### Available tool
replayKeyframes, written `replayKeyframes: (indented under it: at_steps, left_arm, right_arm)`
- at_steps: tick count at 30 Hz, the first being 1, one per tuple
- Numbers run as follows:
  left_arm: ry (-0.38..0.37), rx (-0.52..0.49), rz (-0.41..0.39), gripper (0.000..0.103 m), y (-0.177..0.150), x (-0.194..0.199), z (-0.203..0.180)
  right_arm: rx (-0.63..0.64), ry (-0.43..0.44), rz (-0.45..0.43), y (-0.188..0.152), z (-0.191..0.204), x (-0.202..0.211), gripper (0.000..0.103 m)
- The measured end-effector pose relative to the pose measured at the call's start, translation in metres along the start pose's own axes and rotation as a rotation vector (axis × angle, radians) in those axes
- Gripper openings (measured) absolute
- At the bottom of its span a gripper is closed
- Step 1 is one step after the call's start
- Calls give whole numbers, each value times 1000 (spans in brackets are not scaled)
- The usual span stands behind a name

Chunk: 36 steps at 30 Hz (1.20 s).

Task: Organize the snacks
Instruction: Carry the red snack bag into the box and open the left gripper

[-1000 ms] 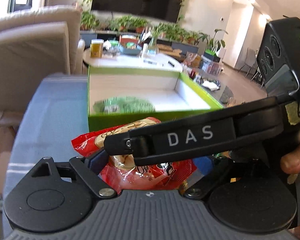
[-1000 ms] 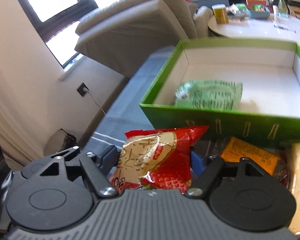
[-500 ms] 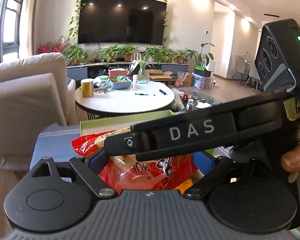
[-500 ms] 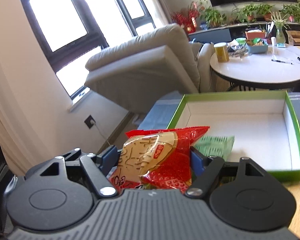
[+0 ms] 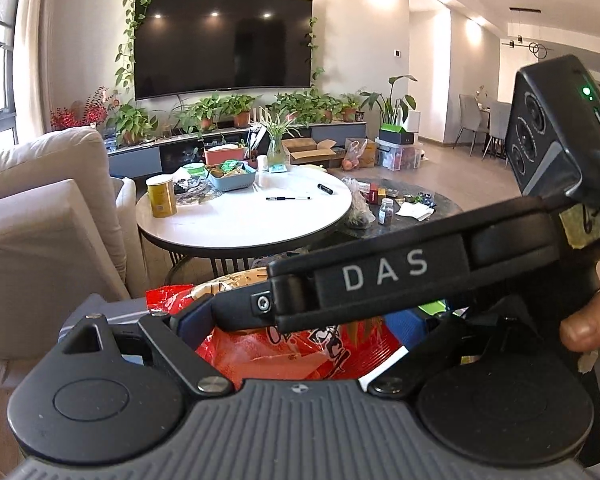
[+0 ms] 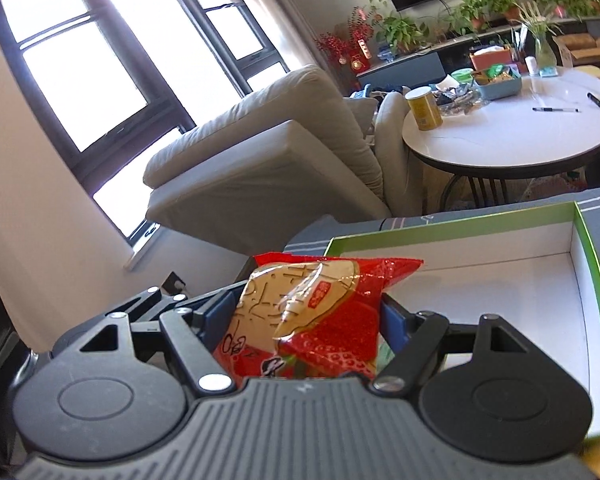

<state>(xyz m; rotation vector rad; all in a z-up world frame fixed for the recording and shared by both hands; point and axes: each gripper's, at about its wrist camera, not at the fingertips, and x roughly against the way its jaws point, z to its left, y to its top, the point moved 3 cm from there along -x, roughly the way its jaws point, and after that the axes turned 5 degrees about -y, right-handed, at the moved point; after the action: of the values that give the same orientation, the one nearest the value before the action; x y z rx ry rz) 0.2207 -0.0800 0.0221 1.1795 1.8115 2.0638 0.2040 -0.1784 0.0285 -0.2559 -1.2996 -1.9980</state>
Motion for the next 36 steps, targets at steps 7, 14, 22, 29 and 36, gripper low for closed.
replayKeyframes:
  at_steps: [7,14,22,29,36]
  left_arm:
    - [-17,12,26,89,-5,-28,19]
    - [-9,63,48,83,-20,-40,36]
    - [48,82,61,83,-29,-24,39]
    - [94,132,25,87,-32,7,40]
    - [120,154,-3,90,-38,42,29]
  right_arm:
    - [-42,-1,29,8,-15,-28,81]
    - [-31,-25,66,-1,-19,-43,81]
    - [17,-67,26,3,-12,-24,81]
    - [53,-88,10,-2,-2,-7,81]
    - [118,-99,-22,-18,16,19,81]
